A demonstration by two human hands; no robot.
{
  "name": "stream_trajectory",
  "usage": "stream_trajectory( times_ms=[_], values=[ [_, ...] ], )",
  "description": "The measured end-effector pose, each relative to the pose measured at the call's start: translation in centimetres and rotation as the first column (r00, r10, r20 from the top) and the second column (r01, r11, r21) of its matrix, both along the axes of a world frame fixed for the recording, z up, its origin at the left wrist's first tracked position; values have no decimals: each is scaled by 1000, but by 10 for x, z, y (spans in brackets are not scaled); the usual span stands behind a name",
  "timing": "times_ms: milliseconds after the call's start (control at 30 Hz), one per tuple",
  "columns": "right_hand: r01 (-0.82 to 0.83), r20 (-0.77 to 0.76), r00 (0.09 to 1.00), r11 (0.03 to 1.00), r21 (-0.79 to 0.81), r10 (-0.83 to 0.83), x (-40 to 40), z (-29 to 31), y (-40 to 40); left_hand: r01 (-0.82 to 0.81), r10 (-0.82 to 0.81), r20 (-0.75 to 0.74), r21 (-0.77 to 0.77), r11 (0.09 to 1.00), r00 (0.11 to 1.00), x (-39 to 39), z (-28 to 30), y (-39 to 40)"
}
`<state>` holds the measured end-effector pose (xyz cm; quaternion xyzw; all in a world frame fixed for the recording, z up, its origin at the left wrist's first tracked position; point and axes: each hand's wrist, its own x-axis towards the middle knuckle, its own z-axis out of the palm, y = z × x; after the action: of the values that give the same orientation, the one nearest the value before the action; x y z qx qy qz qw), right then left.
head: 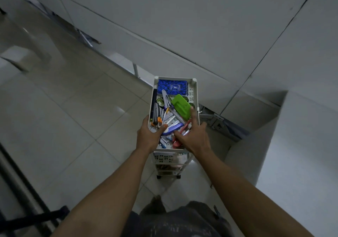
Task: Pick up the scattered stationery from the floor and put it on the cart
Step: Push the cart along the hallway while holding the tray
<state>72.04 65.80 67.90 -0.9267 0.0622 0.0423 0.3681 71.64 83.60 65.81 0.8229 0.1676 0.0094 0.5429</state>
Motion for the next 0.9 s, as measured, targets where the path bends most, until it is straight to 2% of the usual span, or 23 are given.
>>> stream_trajectory(
  times_ms=[633, 900],
  values=[
    [56, 4, 998, 998, -1, -56, 95, -1, 3, 99, -99, -36, 13, 995, 994, 112, 4, 4],
    [70, 2, 998, 998, 2, -70, 106, -4, 16, 122, -120, -59, 32, 992, 991, 130, 0, 19]
  ],
)
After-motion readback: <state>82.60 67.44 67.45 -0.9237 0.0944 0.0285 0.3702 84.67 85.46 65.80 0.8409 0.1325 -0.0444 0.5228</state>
